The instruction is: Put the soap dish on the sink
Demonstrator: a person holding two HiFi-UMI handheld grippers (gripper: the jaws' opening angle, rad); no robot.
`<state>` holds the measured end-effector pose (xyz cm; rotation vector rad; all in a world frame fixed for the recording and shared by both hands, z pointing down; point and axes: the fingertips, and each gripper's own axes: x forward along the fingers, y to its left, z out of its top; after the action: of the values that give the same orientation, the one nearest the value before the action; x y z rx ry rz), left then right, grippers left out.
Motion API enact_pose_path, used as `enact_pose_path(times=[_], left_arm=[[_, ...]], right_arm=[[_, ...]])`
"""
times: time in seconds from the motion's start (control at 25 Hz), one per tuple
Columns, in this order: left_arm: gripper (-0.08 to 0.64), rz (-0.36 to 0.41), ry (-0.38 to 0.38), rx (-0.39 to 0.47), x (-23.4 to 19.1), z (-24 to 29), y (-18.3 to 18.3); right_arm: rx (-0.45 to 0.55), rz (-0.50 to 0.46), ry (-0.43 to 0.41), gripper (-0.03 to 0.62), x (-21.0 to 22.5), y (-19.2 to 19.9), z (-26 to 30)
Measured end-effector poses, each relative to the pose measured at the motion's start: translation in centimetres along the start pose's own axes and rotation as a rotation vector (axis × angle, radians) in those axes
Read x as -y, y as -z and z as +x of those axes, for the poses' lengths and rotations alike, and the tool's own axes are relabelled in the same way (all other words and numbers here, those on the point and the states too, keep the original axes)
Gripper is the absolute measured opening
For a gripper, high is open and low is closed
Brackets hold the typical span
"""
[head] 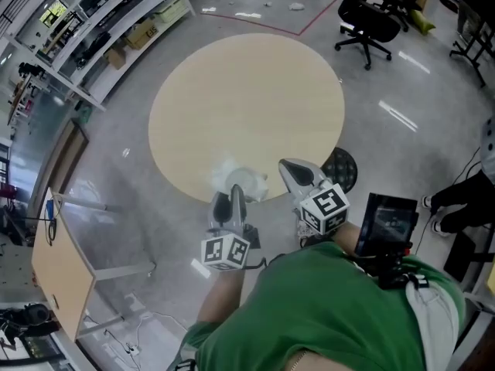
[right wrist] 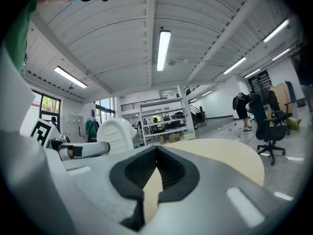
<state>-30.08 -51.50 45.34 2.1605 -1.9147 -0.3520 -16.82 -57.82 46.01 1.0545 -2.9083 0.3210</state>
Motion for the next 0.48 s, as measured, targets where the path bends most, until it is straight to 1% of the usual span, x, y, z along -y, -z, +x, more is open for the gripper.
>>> enact_pose_path(times=[0.32,0.48], left_arm=[[0.129,0.021,-0.083,-0.017,-1.0,4.3,0.1],[0.129,0.035,-0.096,-0.012,-1.3,6.7,0.2]], right_arm=[[-0.003,0.024,-0.061,0.002,3.8,0.1,3.8],[-0.012,0.027,-0.065,0.002,6.1,-0.1,5.2]])
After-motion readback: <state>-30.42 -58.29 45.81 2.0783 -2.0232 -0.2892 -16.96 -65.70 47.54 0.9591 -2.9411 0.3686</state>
